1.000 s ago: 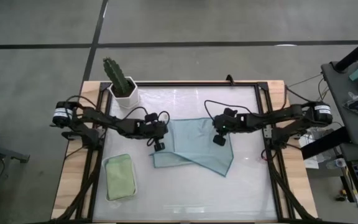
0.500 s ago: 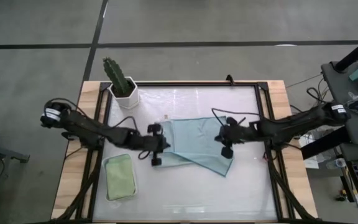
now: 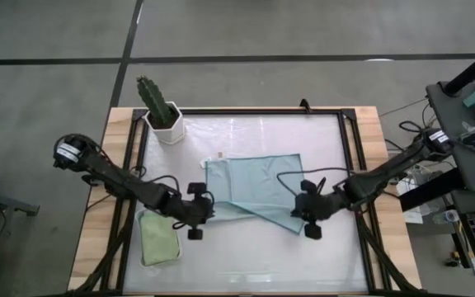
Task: Fold microfiber towels
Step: Fold the light blue microfiber towel
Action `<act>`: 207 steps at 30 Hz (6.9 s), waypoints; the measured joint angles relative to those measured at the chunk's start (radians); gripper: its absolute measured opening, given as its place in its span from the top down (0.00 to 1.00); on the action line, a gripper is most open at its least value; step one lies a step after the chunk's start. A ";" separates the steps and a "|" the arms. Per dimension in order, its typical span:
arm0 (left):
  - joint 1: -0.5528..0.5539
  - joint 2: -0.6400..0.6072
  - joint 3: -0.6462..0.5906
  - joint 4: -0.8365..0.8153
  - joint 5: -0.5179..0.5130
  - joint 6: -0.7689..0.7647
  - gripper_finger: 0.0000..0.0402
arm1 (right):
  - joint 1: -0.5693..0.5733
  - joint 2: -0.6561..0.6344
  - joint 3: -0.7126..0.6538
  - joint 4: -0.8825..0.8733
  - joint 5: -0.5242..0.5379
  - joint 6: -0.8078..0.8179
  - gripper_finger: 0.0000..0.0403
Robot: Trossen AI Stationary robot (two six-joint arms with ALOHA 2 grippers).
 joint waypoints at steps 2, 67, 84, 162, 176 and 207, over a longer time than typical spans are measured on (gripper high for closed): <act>0.000 0.000 -0.019 -0.008 -0.001 0.000 0.84 | 0.022 0.032 0.007 -0.033 -0.008 0.042 0.92; 0.056 0.046 -0.120 -0.054 0.068 -0.149 0.56 | 0.106 0.335 0.017 -0.056 -0.160 0.105 0.97; 0.066 0.046 -0.181 0.012 0.115 -0.164 0.96 | 0.106 0.334 0.017 -0.054 -0.159 0.104 0.97; 0.562 0.156 0.033 -0.191 -0.160 0.317 1.00 | -0.444 -0.005 0.009 -0.338 0.028 -0.086 0.97; 0.564 0.156 0.033 -0.136 -0.163 0.316 1.00 | -0.444 0.156 0.009 -0.315 0.135 -0.097 0.97; 0.556 0.137 0.048 -0.154 -0.165 0.289 0.64 | -0.472 0.161 0.024 -0.328 0.165 -0.017 0.69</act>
